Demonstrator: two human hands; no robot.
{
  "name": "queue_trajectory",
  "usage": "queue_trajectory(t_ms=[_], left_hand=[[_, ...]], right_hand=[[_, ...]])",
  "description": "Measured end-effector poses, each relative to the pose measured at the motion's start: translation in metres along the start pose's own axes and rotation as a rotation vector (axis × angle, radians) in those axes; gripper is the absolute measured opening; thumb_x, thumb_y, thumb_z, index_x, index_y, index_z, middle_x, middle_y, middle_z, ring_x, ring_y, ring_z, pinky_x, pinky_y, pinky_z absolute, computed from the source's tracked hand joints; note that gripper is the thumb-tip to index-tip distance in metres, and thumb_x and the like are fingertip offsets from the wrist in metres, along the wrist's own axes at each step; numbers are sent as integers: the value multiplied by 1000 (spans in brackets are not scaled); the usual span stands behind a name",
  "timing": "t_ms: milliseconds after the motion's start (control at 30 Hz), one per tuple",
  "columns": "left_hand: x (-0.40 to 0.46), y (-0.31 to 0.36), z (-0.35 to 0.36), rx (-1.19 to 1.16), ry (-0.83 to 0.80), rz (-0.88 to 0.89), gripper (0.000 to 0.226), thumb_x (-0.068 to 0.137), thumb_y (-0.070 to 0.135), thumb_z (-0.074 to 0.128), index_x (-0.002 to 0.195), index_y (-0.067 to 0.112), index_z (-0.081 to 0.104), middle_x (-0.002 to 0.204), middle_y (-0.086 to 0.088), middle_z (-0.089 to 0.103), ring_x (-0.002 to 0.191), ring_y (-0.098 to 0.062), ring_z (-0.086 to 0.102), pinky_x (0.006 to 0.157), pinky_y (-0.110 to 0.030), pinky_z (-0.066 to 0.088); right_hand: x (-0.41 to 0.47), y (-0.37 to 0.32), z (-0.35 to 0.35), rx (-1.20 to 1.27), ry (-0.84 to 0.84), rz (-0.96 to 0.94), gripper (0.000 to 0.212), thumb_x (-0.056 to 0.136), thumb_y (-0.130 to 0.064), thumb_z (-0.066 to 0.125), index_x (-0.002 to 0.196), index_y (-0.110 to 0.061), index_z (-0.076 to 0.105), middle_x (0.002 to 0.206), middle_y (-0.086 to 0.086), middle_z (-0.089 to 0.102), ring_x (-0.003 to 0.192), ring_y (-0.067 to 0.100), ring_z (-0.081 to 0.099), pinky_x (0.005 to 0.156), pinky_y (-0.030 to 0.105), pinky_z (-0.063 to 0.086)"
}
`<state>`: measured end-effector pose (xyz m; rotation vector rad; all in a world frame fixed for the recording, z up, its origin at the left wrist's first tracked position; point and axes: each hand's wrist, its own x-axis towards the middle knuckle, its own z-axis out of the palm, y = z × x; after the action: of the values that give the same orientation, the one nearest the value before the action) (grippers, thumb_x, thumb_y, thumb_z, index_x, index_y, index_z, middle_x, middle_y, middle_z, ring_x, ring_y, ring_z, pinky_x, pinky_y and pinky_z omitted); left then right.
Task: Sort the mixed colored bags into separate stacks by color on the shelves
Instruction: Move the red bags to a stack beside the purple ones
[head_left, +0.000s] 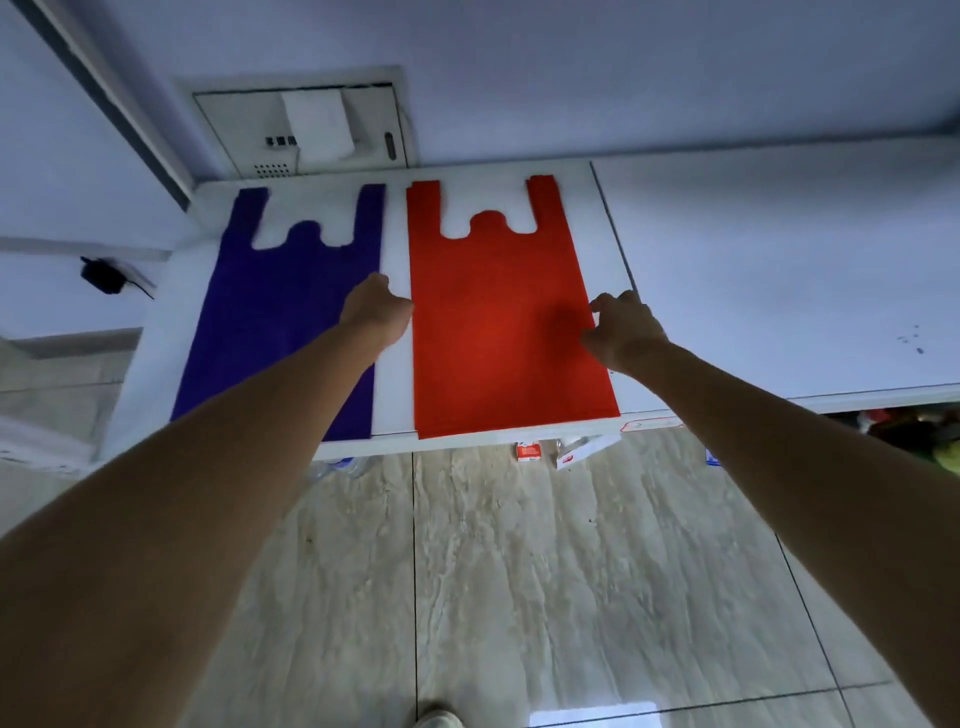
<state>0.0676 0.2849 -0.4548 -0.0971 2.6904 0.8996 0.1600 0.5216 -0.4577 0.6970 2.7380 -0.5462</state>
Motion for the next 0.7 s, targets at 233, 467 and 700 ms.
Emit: queue_trajectory(t_ms=[233, 467, 700], left_hand=[[-132, 35, -88, 356, -34, 357, 38, 96, 21, 46, 133, 15, 55, 141, -7, 53, 127, -22, 53, 101, -38, 44], [-260, 88, -184, 440, -41, 377, 44, 96, 29, 46, 138, 17, 50, 142, -5, 53, 126, -21, 53, 101, -38, 44], [-346, 131, -295, 446, 30, 371, 33, 94, 29, 47, 115, 12, 66, 103, -3, 67, 108, -25, 63, 86, -36, 49]], right_hand=[[-121, -36, -77, -211, -25, -213, 46, 96, -32, 45, 135, -10, 49, 137, 12, 48, 126, 31, 47, 102, 43, 44], [-241, -69, -177, -219, -23, -317, 44, 98, -39, 39, 121, -8, 59, 123, 14, 57, 110, 30, 57, 94, 42, 49], [-331, -122, -284, -219, 87, -419, 40, 97, -40, 39, 109, -10, 63, 108, 9, 66, 98, 25, 63, 86, 37, 52]])
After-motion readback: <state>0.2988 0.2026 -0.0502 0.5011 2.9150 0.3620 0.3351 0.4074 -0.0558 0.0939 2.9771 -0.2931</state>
